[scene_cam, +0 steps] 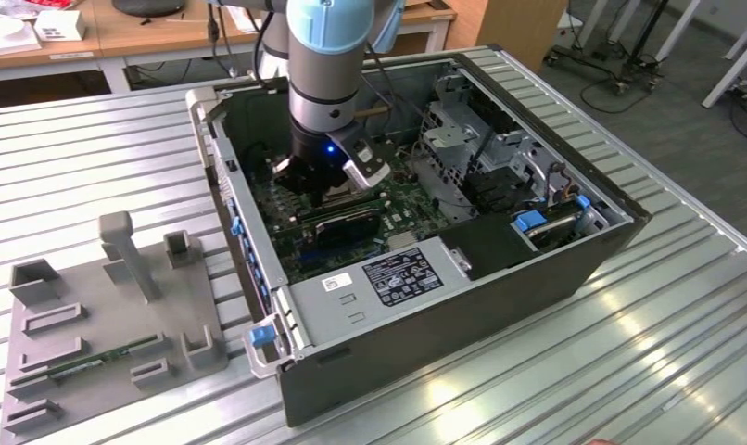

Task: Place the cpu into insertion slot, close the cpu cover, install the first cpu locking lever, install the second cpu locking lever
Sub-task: 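Install the second cpu locking lever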

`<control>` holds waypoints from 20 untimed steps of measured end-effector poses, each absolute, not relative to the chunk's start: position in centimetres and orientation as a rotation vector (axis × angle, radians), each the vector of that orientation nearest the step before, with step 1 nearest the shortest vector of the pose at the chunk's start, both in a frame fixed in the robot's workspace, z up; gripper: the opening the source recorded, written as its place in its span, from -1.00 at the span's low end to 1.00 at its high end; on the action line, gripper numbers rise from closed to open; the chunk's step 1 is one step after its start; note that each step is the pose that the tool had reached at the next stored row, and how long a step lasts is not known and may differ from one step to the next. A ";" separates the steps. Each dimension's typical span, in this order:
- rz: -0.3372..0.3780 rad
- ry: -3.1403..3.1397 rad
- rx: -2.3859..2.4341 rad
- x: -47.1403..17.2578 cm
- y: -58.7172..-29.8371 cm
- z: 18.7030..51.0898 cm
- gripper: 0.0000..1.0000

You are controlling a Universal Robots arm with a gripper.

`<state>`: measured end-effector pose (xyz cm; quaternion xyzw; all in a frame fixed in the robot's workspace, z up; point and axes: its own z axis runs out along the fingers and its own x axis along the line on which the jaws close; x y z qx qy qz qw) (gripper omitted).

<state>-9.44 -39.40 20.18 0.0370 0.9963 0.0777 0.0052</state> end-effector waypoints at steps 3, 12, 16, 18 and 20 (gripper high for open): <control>0.243 3.120 0.116 -9.4 -39.4 20.2 -0.79; 0.243 3.120 0.116 -9.4 -39.9 20.2 -0.79; 0.247 3.118 0.116 -9.5 -40.1 20.2 -0.79; 0.262 3.114 0.115 -9.5 -40.1 20.2 -0.79; 0.284 3.109 0.115 -9.5 -40.1 20.2 -0.79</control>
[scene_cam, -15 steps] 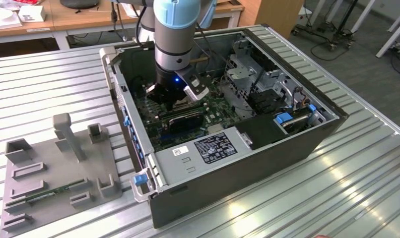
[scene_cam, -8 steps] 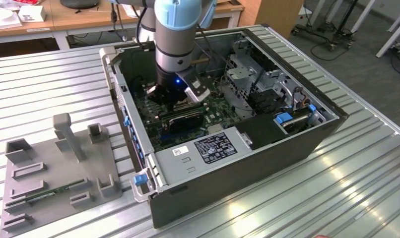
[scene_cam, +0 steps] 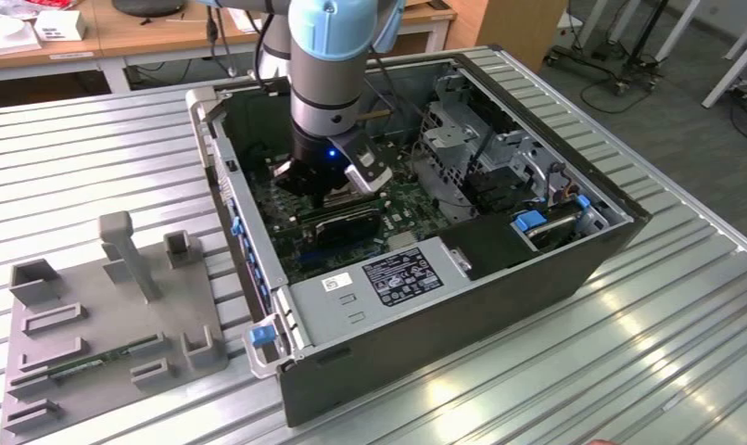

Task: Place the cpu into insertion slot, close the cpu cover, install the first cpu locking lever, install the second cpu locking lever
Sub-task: 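Install the second cpu locking lever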

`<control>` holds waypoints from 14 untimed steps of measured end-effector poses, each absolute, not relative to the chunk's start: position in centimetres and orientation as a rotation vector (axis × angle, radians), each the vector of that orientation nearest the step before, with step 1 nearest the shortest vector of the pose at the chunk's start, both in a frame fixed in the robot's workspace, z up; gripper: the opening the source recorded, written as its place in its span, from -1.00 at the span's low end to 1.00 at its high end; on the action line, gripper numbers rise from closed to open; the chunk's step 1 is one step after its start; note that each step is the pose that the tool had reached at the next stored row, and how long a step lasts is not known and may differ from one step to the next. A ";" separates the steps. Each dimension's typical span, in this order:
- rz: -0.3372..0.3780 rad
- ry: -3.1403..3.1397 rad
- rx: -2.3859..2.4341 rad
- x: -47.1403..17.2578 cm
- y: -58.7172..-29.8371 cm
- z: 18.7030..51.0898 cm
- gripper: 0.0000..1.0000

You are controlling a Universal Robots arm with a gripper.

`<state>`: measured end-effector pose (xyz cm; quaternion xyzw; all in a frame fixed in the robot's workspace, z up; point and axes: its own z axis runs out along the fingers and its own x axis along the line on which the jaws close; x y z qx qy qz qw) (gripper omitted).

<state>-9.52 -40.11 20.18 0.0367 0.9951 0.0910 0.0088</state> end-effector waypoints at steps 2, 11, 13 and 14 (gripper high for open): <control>0.302 3.105 0.115 -9.5 -40.1 20.2 -0.79; 0.312 3.099 0.114 -9.6 -40.3 20.1 -0.79; 0.317 3.097 0.113 -9.7 -40.3 20.0 -0.79; 0.318 3.095 0.113 -9.7 -40.3 20.0 -0.79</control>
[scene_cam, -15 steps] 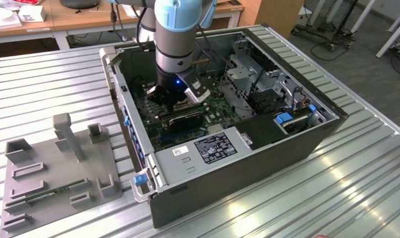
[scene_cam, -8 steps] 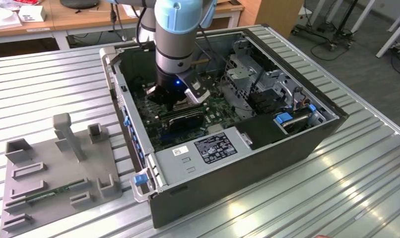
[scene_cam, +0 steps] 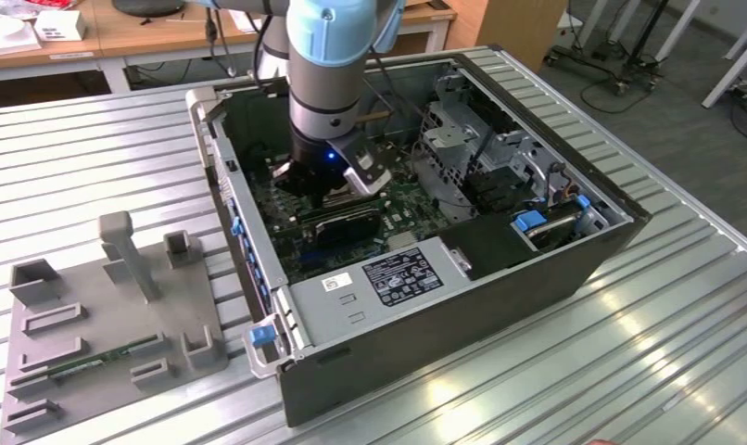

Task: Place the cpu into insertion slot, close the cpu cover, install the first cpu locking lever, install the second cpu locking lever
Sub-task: 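Install the second cpu locking lever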

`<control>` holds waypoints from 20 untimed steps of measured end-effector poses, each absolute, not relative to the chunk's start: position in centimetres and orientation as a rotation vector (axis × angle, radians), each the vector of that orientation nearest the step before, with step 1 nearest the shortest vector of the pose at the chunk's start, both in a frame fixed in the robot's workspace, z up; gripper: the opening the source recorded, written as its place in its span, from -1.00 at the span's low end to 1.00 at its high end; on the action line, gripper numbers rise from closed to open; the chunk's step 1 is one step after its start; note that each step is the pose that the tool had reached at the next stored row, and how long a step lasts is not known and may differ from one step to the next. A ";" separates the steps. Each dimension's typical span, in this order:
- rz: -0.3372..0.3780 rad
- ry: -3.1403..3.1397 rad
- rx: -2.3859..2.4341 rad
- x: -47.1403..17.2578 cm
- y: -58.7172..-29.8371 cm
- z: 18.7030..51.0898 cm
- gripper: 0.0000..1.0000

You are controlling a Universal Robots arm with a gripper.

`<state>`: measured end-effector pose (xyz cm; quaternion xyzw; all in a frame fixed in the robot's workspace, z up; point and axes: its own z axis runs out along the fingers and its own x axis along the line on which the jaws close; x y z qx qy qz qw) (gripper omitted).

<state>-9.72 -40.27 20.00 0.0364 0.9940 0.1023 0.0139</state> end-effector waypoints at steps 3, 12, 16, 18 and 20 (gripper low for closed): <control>0.321 3.093 0.113 -9.8 -40.3 19.9 -0.79; 0.320 3.089 0.112 -10.3 -40.3 19.7 -0.79; 0.320 3.089 0.112 -10.4 -40.3 19.5 -0.79; 0.321 3.088 0.112 -10.4 -40.3 19.4 -0.79; 0.320 3.089 0.112 -10.4 -40.3 19.4 -0.79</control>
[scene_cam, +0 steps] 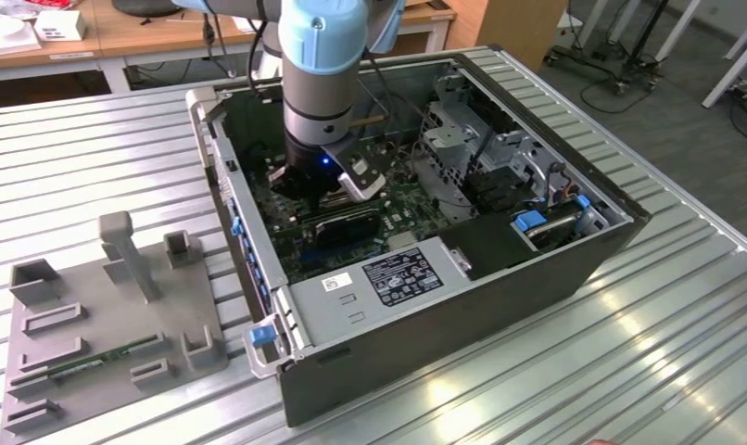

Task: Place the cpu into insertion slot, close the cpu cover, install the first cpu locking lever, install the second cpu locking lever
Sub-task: 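Install the second cpu locking lever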

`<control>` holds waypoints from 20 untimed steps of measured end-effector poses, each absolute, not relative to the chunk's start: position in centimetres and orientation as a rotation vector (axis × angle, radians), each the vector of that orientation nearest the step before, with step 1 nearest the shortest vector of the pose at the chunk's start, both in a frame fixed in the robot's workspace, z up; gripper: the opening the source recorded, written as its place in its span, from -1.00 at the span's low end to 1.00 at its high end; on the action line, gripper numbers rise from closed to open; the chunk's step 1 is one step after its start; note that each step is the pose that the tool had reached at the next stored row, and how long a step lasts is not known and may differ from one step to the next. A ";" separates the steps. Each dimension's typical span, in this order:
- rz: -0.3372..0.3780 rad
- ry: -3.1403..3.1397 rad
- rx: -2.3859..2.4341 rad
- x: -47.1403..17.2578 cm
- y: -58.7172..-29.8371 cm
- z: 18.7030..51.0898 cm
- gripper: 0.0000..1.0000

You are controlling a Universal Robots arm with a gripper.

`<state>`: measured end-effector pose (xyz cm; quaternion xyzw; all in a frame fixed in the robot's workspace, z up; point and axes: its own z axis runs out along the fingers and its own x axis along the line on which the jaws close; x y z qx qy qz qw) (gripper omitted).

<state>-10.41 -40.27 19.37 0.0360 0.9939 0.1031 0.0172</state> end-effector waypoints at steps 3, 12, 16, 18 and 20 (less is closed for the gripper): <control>0.320 3.089 0.112 -10.4 -40.3 19.3 -0.79; 0.273 3.092 0.111 -10.4 -40.3 19.3 -0.79; 0.266 3.092 0.111 -10.4 -40.3 19.4 -0.79; 0.264 3.092 0.111 -10.4 -40.3 19.4 -0.79; 0.261 3.093 0.111 -10.4 -40.3 19.5 -0.79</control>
